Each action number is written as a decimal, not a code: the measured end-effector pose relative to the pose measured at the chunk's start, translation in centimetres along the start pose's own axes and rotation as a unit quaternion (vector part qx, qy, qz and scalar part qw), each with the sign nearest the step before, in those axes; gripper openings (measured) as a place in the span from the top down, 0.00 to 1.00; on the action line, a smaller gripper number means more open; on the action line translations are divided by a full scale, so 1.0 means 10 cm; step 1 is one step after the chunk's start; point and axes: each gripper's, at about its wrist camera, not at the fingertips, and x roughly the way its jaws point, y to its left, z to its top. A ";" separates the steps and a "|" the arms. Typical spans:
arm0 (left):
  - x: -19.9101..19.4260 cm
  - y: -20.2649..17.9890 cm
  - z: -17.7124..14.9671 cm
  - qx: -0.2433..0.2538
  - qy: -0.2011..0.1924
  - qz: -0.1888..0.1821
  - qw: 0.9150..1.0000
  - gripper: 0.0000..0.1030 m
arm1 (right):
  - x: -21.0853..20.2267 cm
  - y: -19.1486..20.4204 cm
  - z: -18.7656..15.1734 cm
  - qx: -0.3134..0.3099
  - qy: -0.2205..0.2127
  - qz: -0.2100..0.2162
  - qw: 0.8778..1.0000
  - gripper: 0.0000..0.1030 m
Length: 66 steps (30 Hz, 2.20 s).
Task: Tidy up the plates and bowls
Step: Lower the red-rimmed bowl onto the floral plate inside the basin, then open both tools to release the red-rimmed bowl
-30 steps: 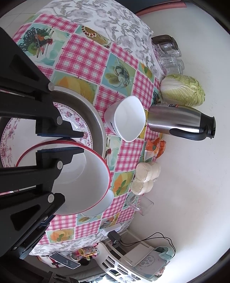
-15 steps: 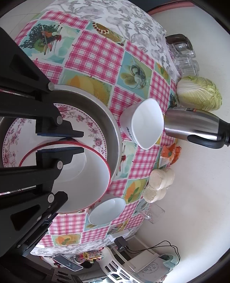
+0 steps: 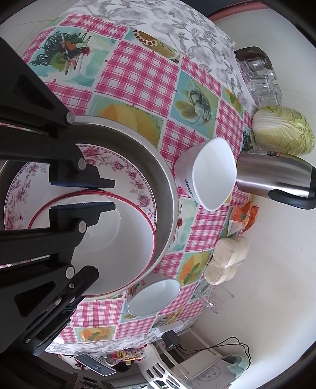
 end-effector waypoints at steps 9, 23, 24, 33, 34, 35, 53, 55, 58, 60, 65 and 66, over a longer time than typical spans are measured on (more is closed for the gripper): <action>0.03 0.00 0.01 0.000 0.008 0.000 1.000 0.91 | 0.00 0.01 0.00 -0.002 -0.003 0.000 1.000 0.87; 0.04 0.01 0.01 -0.006 0.008 -0.006 1.000 0.91 | 0.01 -0.01 0.01 0.005 -0.001 0.008 1.000 0.85; 0.04 0.01 0.01 -0.006 0.007 -0.006 1.000 0.91 | 0.01 -0.01 0.01 0.005 -0.001 0.009 1.000 0.85; -0.03 0.03 0.01 -0.009 -0.004 -0.001 1.000 0.88 | 0.00 -0.02 0.01 0.005 -0.001 0.004 1.000 0.85; -0.04 0.04 0.01 -0.009 -0.006 -0.002 1.000 0.88 | 0.00 -0.03 0.01 0.006 -0.002 0.005 1.000 0.85; -0.05 0.04 0.01 -0.010 -0.008 -0.002 1.000 0.88 | -0.01 -0.03 0.01 0.007 -0.002 0.005 1.000 0.85; -0.32 0.07 0.04 -0.023 -0.053 -0.003 0.998 0.72 | -0.41 0.00 0.11 -0.008 -0.053 0.006 0.999 0.85; -0.35 0.10 0.04 -0.030 -0.060 -0.004 0.998 0.61 | -0.44 -0.02 0.12 -0.005 -0.059 0.009 0.998 0.85; -0.38 0.14 0.04 -0.039 -0.065 -0.001 0.997 0.52 | -0.44 -0.07 0.13 0.004 -0.060 0.007 0.998 0.71; -0.39 0.16 0.05 -0.045 -0.068 0.006 0.997 0.46 | -0.44 -0.09 0.13 0.007 -0.062 0.000 0.998 0.68; -0.40 0.21 0.06 -0.055 -0.075 0.025 0.995 0.33 | -0.45 -0.15 0.14 0.016 -0.064 -0.009 0.998 0.40; -0.40 0.23 0.06 -0.058 -0.075 0.029 0.995 0.32 | -0.45 -0.16 0.14 0.018 -0.064 -0.009 0.998 0.37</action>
